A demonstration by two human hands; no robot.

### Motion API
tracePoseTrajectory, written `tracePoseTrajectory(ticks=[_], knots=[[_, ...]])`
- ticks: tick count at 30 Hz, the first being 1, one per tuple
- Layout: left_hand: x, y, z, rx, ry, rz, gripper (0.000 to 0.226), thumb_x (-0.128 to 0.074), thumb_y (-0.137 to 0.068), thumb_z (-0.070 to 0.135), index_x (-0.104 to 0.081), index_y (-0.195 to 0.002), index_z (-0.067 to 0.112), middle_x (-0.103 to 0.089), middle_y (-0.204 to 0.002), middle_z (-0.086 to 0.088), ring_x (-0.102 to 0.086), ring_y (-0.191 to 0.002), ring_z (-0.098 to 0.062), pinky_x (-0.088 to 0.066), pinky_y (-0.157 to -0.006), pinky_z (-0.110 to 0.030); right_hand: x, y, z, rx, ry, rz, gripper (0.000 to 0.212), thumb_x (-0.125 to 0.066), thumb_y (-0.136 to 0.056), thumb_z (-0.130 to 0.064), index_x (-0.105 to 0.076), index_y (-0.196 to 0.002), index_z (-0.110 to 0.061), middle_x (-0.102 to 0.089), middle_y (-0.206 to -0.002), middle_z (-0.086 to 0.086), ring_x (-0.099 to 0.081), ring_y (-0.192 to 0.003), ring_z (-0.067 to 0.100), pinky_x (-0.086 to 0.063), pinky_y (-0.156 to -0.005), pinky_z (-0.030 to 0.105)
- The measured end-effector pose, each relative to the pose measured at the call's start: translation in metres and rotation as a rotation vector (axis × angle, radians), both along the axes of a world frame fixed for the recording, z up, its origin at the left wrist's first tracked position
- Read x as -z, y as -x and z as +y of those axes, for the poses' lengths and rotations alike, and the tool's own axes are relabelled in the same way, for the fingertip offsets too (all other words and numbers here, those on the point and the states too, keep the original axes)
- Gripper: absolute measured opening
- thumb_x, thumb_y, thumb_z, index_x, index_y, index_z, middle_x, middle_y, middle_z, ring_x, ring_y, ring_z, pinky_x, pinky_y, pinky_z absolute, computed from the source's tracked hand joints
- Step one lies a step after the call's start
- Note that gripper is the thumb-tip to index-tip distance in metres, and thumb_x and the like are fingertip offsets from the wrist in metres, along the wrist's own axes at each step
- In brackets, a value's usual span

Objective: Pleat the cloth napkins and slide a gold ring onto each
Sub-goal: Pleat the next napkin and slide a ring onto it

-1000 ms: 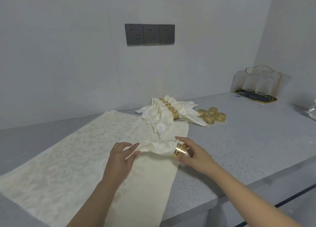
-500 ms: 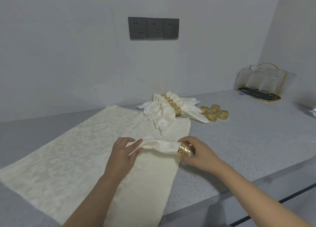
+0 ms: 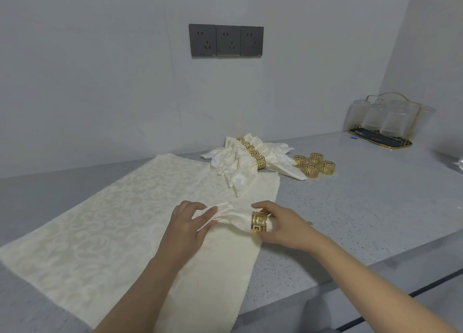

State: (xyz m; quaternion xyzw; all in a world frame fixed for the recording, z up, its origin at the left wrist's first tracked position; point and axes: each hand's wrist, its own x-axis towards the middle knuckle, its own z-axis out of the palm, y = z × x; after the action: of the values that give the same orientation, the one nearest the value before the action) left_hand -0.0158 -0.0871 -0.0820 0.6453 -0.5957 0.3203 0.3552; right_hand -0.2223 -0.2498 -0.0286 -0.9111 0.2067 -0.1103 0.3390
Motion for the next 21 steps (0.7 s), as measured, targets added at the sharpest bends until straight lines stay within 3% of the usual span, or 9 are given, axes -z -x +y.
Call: tracePoseTrajectory(ticks=[4,8,10,15,19,21], knots=[[0.000,0.001,0.000,0.010,-0.019,0.007,0.025,-0.053,-0.091,0.035,-0.059,-0.114,0.027,-0.063,-0.094,-0.005,-0.051,-0.087,-0.022,-0.043,-0.081,-0.035,0.001,-0.008,0.008,0.022,0.033,0.009,0.056,-0.070,-0.079,-0.029,-0.048,-0.130,-0.034,-0.059,-0.116,-0.012,-0.057,-0.104,0.006,-0.044,-0.083,0.015],[0.000,0.001,0.001,0.028,-0.049,0.019,0.025,-0.053,-0.091,0.035,-0.058,-0.114,0.028,-0.064,-0.094,-0.005,-0.051,-0.087,-0.021,-0.044,-0.079,-0.036,-0.003,-0.015,0.016,0.063,0.269,0.087,0.056,-0.065,-0.079,-0.047,-0.046,-0.131,-0.037,-0.061,-0.118,-0.014,-0.057,-0.105,0.010,-0.046,-0.084,0.026],[0.001,0.001,0.000,0.046,-0.072,0.027,0.026,-0.053,-0.090,0.035,-0.058,-0.115,0.028,-0.064,-0.095,-0.004,-0.051,-0.087,-0.020,-0.044,-0.078,-0.035,-0.004,-0.020,0.018,0.054,0.302,0.083,0.056,-0.064,-0.081,-0.045,-0.045,-0.133,-0.034,-0.061,-0.120,-0.011,-0.058,-0.107,0.013,-0.046,-0.084,0.027],[0.002,-0.001,0.000,0.116,-0.130,0.098,0.032,-0.047,-0.095,0.043,-0.067,-0.113,0.025,-0.063,-0.097,0.000,-0.050,-0.089,-0.015,-0.043,-0.082,-0.029,-0.005,-0.030,0.018,-0.003,0.195,0.094,0.065,-0.065,-0.084,-0.034,-0.038,-0.143,-0.023,-0.047,-0.138,-0.004,-0.046,-0.124,0.014,-0.038,-0.100,0.025],[0.001,0.001,0.003,0.214,-0.230,0.302,0.039,-0.044,-0.091,0.057,-0.066,-0.113,0.033,-0.059,-0.099,0.013,-0.048,-0.095,-0.003,-0.035,-0.087,-0.008,-0.004,-0.034,0.011,-0.090,0.090,0.208,0.074,-0.066,-0.085,-0.035,-0.030,-0.147,-0.021,-0.036,-0.131,-0.005,-0.043,-0.113,0.008,-0.035,-0.091,0.019],[0.002,0.001,0.004,0.231,-0.292,0.416,0.045,-0.045,-0.086,0.065,-0.066,-0.114,0.038,-0.058,-0.098,0.020,-0.048,-0.098,0.003,-0.034,-0.088,-0.006,-0.004,-0.037,0.007,-0.104,0.027,0.228,0.071,-0.067,-0.085,-0.033,-0.033,-0.146,-0.023,-0.036,-0.127,-0.007,-0.040,-0.110,0.005,-0.032,-0.088,0.018]])
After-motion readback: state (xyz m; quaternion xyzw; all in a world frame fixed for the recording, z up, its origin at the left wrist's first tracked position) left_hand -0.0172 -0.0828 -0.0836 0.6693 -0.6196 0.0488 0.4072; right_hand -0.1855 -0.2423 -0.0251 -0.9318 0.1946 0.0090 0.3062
